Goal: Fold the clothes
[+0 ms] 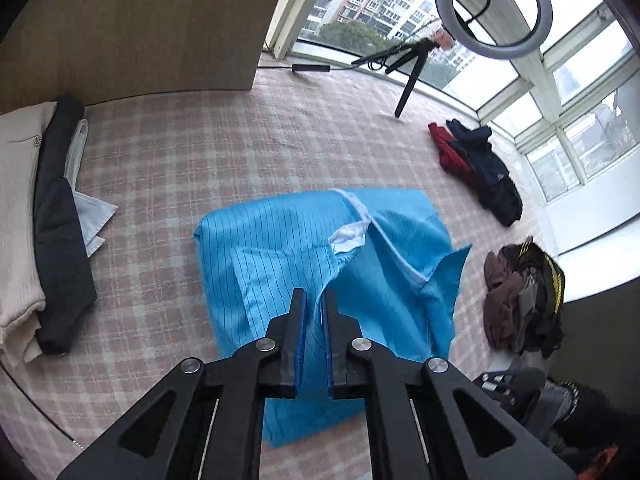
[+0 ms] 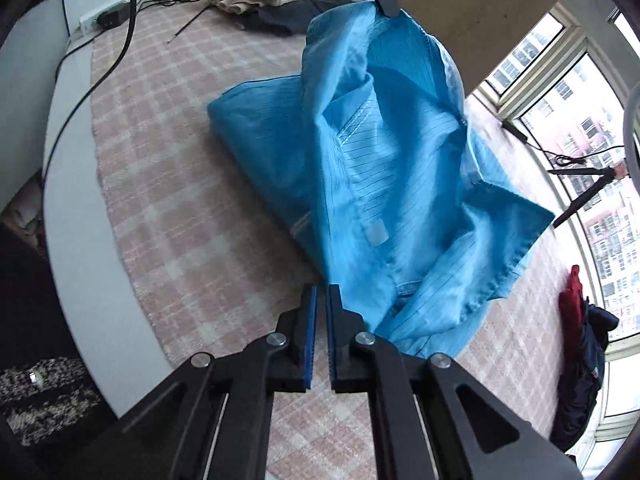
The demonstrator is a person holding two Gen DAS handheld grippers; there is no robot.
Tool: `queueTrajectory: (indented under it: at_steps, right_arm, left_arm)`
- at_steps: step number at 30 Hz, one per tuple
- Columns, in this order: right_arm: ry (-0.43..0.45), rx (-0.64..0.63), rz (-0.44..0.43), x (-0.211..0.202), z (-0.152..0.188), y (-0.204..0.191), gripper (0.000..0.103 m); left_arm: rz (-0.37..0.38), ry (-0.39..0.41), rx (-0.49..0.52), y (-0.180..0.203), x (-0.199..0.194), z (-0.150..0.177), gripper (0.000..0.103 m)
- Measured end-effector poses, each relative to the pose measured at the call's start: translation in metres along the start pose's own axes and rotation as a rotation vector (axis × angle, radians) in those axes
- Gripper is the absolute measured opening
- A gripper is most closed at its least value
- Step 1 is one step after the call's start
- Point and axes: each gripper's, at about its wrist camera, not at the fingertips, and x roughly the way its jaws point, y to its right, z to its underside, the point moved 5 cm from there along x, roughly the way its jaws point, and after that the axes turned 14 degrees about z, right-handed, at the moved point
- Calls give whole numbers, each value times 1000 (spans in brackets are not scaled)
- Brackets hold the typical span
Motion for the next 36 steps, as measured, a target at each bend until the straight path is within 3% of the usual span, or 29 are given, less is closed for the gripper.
queueTrajectory:
  at_steps: [2, 4, 5, 7, 8, 9, 10, 12, 16, 19, 20, 21, 22, 24, 27, 32, 34, 36]
  right_arm:
    - [27, 27, -51, -6, -12, 5, 19]
    - [54, 54, -102, -12, -24, 10, 49]
    - [68, 67, -128, -14, -30, 12, 51]
    - [95, 94, -179, -21, -42, 17, 47]
    - [97, 125, -201, -17, -49, 21, 37]
    - [76, 173, -217, -6, -56, 25, 6]
    - [42, 224, -231, 8, -61, 29, 1]
    - [-17, 320, -285, 37, -68, 39, 1]
    - [-91, 457, -417, 73, -78, 44, 1]
    - [-99, 473, -444, 77, -83, 40, 1]
    - [-100, 477, -457, 78, -85, 38, 1]
    - [-100, 480, -473, 78, -86, 36, 1]
    - [-106, 478, -472, 81, -86, 35, 1]
    - [-131, 466, -437, 90, -84, 37, 1]
    - [-159, 464, -411, 101, -82, 40, 1]
    - [-75, 598, -654, 90, -97, 37, 2]
    - [-113, 582, -661, 103, -97, 23, 2]
    - [-152, 546, -621, 118, -89, 12, 2]
  left_arm:
    - [-46, -7, 51, 8, -14, 14, 15]
    - [-92, -10, 88, 9, -23, 24, 21]
    - [-118, -13, 106, 9, -27, 28, 23]
    - [-171, -21, 144, 8, -31, 36, 23]
    - [-194, -30, 163, 6, -28, 39, 23]
    - [-200, -31, 167, 3, -24, 40, 23]
    - [-187, -26, 152, 0, -19, 40, 23]
    - [-130, -30, 101, -1, -4, 45, 24]
    - [-126, -67, 61, 8, 32, 64, 25]
    - [-192, -70, 46, 7, 51, 72, 34]
    - [-230, -79, 45, 2, 57, 75, 28]
    - [-245, -95, 40, -2, 63, 78, 7]
    - [-245, -104, 30, -6, 67, 82, 1]
    - [-209, -100, 9, -8, 64, 87, 1]
    - [-228, -93, 74, 7, 46, 96, 1]
    - [-289, -125, 162, 26, 45, 107, 1]
    - [-320, -142, 180, 27, 50, 108, 1]
    - [-301, -155, 193, 32, 53, 112, 1]
